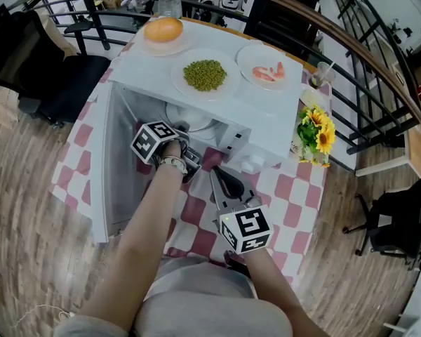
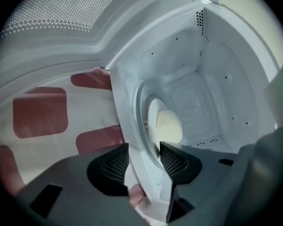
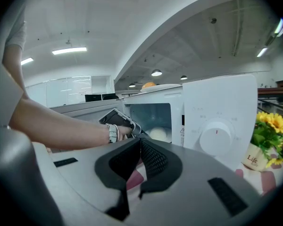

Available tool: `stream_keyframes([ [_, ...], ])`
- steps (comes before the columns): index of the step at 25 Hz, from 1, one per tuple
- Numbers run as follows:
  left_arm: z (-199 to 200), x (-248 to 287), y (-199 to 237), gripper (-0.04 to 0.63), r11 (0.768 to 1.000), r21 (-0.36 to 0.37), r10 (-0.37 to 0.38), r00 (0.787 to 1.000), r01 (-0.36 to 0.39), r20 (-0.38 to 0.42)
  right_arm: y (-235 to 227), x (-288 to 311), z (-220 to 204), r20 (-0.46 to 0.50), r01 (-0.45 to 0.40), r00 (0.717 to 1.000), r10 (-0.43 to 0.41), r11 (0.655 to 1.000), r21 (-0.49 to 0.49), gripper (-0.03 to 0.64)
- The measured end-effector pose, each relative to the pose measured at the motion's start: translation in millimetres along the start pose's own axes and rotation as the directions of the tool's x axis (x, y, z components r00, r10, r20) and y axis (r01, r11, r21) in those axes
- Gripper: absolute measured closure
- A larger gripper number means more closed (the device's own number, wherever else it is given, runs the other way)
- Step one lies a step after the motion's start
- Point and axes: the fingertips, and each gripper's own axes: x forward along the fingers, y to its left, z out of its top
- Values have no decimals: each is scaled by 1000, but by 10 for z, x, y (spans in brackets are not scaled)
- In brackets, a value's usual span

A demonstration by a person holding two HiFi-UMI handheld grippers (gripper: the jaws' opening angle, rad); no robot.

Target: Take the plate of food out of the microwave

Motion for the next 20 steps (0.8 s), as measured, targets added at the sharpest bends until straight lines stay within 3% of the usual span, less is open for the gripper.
stream_keyframes([
  [6,-50,-80,-32,453,999,-8,-38,999,38,-11,10,-37,8,4,-3,1000,3,1000,2,592],
  [10,-58,-137,-75,538,999,0,-49,999,49,-11,15,-54,12,6,-4,1000,4,1000,0,592],
  [20,-56,-186,-83,561,990,-80,-114,994,113,-3,-28,-76,17,13,10,1000,-10,1000,8,592],
])
